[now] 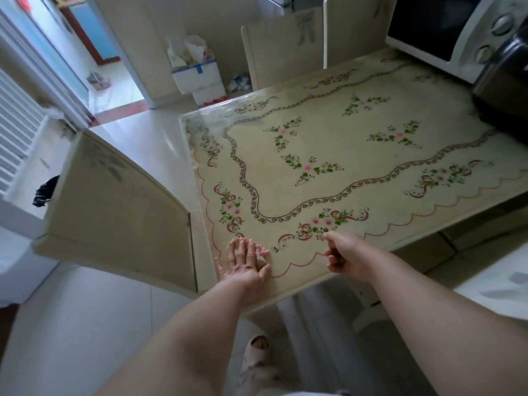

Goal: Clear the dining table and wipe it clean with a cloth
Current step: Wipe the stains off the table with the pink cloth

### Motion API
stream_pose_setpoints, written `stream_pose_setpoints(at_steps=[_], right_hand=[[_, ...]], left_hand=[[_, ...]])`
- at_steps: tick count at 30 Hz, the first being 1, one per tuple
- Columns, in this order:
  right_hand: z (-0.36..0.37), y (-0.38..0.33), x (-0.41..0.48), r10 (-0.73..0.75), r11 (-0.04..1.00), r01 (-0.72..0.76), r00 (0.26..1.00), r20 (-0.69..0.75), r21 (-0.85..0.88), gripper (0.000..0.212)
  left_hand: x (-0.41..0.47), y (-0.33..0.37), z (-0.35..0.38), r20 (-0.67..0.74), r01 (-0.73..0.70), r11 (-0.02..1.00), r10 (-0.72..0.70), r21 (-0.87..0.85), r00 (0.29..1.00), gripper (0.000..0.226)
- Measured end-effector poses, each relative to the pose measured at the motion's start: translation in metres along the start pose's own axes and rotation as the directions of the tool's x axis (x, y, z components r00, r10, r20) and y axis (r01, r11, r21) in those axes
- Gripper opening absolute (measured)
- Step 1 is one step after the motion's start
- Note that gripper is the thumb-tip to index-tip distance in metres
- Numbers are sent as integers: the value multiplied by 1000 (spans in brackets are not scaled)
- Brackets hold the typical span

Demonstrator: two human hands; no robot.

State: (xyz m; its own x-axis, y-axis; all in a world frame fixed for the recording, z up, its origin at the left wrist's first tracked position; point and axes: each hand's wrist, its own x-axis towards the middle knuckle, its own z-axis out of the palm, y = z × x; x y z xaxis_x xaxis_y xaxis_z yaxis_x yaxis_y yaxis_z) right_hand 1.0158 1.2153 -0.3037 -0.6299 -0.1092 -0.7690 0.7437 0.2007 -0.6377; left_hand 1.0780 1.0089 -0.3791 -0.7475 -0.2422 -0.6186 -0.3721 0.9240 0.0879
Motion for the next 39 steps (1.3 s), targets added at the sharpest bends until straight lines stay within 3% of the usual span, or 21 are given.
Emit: stream_pose_setpoints(at_steps=[2,7,10,18,24,29,39], right_hand=[[2,-2,8,21,999,-20,999,-49,26,27],[24,-19,25,53,996,-42,990,-134,78,26],[44,-28,32,73,994,-61,988,-133,91,27],[90,-41,53,117,980,-71,960,-253,185,31],[121,-33,46,136,971,-73,952,-274,229,34],[130,-28,33,101,973,-36,954,-284,226,33],[122,23,-38,76,962,6,954,-289,273,35]], left_hand=[[13,-2,-12,24,-52,993,50,102,998,76],[39,14,-29,93,-375,883,364,283,927,74],[63,22,-44,102,-429,851,419,303,902,72],[106,-6,-77,58,-426,861,428,278,902,75],[123,-61,-94,-2,-320,926,327,202,945,77],[95,-61,-77,-22,-250,955,257,159,966,75],[18,-40,-25,79,-373,912,364,171,928,79]])
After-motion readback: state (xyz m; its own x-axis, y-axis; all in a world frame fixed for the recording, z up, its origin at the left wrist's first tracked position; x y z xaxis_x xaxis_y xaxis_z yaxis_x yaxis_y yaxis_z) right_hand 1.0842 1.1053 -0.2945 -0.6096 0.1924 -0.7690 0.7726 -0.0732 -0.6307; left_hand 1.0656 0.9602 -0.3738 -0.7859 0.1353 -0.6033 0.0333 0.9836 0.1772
